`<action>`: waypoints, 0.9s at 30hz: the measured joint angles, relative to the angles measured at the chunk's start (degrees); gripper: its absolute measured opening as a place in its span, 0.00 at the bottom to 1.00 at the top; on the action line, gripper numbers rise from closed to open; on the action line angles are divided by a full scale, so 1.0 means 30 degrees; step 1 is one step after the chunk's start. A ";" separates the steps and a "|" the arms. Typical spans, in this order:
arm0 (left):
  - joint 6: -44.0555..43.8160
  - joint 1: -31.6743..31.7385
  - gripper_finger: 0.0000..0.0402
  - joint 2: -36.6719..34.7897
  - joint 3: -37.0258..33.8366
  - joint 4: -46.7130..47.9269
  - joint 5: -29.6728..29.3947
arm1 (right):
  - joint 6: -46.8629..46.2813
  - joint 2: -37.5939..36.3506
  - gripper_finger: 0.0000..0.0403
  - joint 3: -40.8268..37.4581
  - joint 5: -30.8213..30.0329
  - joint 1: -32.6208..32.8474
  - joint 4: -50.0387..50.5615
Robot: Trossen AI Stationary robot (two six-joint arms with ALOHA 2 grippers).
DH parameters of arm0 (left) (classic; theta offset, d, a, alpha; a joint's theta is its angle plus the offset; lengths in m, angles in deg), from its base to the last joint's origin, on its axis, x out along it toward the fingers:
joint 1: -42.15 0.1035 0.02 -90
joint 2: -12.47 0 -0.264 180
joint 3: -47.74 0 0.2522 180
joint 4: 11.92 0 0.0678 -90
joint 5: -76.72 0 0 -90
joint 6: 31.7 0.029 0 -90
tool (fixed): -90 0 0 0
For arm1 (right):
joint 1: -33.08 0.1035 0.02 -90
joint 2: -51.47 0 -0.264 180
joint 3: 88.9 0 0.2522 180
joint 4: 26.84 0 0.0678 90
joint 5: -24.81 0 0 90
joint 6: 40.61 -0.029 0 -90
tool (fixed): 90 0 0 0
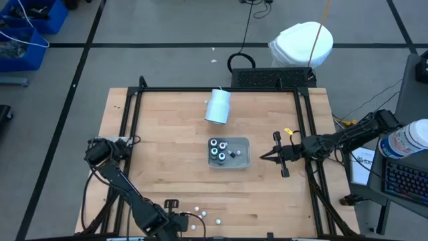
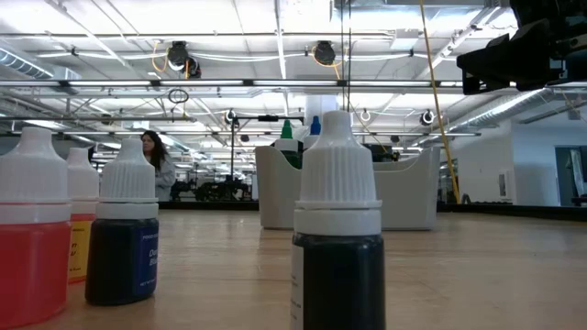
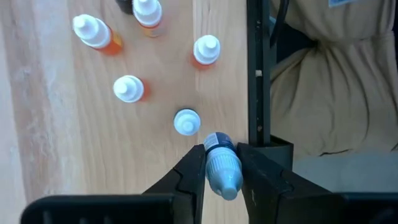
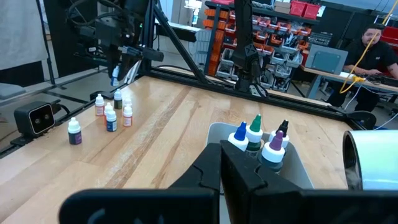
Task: Pick & Place food coloring
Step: Put the small blue food coloring bottle into the gray bin
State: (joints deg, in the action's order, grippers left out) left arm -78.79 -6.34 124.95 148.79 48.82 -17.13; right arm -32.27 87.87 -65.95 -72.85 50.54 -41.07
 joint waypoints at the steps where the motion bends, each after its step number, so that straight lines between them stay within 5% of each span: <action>1: -0.0007 -0.0022 0.21 0.0000 0.0000 0.0000 -0.0105 | -0.0012 0.0001 0.00 0.0000 -0.0001 0.0001 0.0000; 27: 0.0446 -0.0259 0.21 0.0000 -0.0007 -0.0029 -0.0744 | -0.0259 0.0001 0.00 0.0000 0.0007 -0.0001 0.0277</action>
State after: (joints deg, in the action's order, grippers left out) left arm -77.45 -7.12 124.95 148.77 48.73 -19.36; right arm -33.05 87.87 -65.95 -72.83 50.53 -40.24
